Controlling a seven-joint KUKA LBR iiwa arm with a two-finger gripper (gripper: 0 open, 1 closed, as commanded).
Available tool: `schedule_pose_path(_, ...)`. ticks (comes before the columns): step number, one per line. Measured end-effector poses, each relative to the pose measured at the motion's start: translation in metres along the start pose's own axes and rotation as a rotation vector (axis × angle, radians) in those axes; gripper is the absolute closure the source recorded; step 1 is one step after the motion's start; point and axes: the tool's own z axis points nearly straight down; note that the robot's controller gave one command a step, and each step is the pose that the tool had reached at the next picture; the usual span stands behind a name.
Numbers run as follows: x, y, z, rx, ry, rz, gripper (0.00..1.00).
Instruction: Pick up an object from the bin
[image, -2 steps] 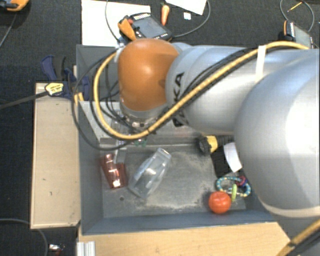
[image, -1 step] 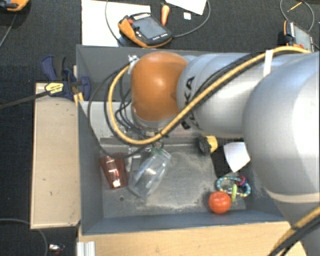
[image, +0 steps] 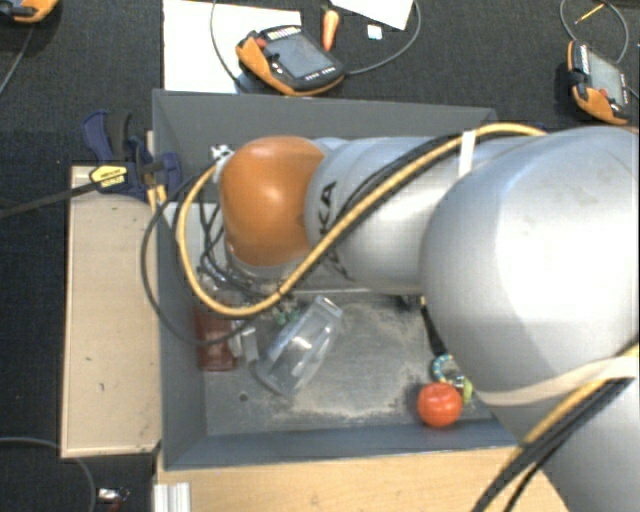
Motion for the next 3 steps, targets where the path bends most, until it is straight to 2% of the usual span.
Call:
schedule_pose_path(1,0.027,-0.021,-0.003,0.001,-0.007,0.157,0.00)
schedule_pose_path(2,0.020,0.003,0.024,0.000,-0.007,-0.320,0.00)
schedule_pose_path(3,0.021,-0.027,0.024,0.006,-0.004,0.276,1.00)
